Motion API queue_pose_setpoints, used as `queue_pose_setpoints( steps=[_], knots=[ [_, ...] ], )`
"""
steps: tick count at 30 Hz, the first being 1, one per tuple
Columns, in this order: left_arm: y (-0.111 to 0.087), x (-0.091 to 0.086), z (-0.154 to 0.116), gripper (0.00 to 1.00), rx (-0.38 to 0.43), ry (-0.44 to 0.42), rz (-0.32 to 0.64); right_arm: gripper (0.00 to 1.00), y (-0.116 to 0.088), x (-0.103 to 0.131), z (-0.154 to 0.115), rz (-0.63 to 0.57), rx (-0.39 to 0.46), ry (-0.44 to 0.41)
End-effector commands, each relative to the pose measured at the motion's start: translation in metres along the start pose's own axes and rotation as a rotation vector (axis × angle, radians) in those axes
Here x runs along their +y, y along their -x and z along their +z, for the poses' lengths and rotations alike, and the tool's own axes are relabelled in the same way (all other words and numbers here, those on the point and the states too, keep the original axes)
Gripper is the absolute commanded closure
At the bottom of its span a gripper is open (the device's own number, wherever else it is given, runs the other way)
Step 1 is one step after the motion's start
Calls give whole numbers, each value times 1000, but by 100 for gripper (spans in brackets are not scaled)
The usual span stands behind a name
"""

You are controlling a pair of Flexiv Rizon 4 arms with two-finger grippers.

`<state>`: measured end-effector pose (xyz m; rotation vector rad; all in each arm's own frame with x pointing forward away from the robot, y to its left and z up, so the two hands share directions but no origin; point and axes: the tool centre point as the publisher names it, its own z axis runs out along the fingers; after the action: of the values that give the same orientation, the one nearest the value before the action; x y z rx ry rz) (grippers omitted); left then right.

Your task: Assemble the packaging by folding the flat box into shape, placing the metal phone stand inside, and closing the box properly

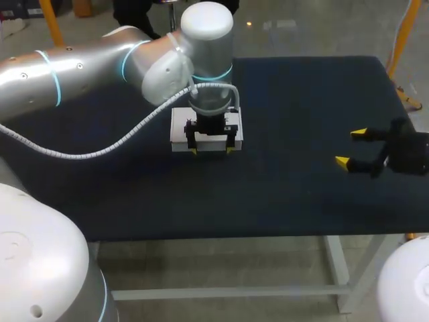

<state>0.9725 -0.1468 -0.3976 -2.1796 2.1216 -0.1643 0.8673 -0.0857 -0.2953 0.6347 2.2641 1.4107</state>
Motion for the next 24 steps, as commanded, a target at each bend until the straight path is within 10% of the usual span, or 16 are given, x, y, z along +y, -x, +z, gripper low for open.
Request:
queue_pose_setpoints(
  steps=[1, 24],
  knots=[
    [-2, -29, 8, 0, -11, 54, 2, 0, 0, -1, -2, -2, 1, 6],
    [28, -146, 19, 0, 5, 69, 19, 0, 0, -1, -2, -2, 1, 6]
  ],
)
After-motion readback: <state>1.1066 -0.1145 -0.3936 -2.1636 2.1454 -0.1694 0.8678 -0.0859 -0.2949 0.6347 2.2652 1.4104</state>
